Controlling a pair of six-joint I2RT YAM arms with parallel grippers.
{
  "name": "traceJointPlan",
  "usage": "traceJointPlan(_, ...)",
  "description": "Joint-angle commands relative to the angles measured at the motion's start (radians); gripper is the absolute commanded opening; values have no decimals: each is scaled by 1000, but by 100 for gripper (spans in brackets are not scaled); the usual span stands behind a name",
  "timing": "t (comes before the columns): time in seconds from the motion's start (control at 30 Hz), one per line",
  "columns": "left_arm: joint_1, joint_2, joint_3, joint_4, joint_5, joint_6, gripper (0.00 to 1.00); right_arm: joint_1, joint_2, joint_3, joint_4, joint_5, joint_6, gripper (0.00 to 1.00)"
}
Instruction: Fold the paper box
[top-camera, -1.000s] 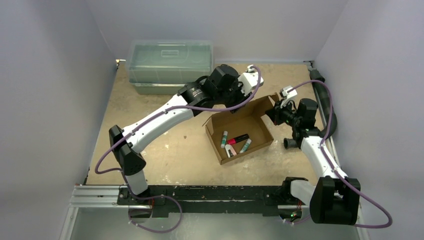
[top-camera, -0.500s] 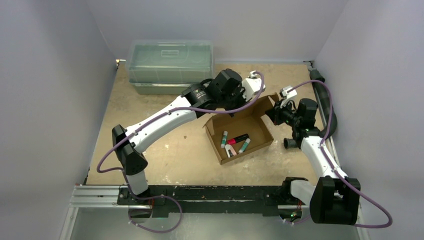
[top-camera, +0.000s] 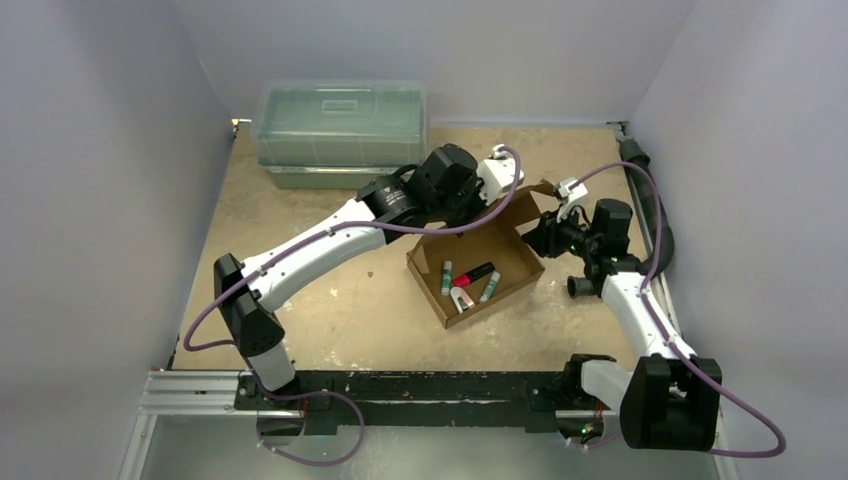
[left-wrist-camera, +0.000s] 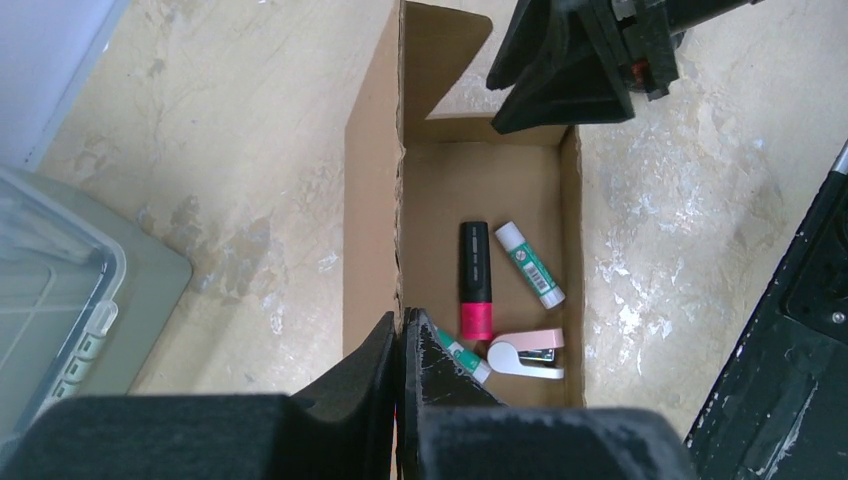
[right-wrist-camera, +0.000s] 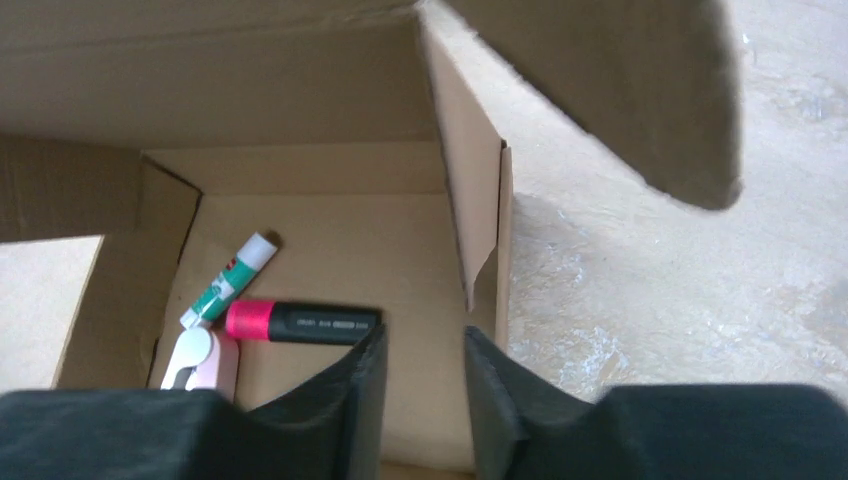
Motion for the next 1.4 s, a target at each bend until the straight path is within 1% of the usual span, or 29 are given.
traceJointPlan(0.0, -2, -64, -38, 62, -25, -36, 0, -17, -57, 54, -72, -100, -83, 43)
traceJointPlan(0.13, -2, -70, -60, 79, -38, -57, 0, -62, -83, 65, -125, -207, -151, 54)
traceJointPlan(0.2, -2, -74, -68, 86, -46, -70, 0, -83, -95, 74, -149, -248, -179, 56)
traceJointPlan(0.33, -1, -84, -76, 92, -71, -103, 0, -116, -126, 95, -248, -325, -321, 58)
traceJointPlan(0.4, -1, -85, -76, 91, -75, -143, 0, -126, -136, 115, -336, -368, -434, 63)
traceJointPlan(0.47, -1, -87, -82, 94, -73, -163, 0, -137, -146, 119, -364, -403, -462, 65)
traceJointPlan(0.7, -1, -110, -140, 142, -49, -227, 0, -197, -143, 124, -355, -474, -412, 67)
traceJointPlan(0.97, -1, -111, -232, 216, 21, -301, 0, -246, -154, 107, -294, -470, -326, 68)
traceJointPlan(1.1, -1, -99, -268, 259, 69, -338, 0, -265, -157, 99, -255, -443, -280, 68)
traceJointPlan(1.37, -2, -79, -352, 325, 95, -404, 0, -280, -155, 96, -236, -447, -249, 68)
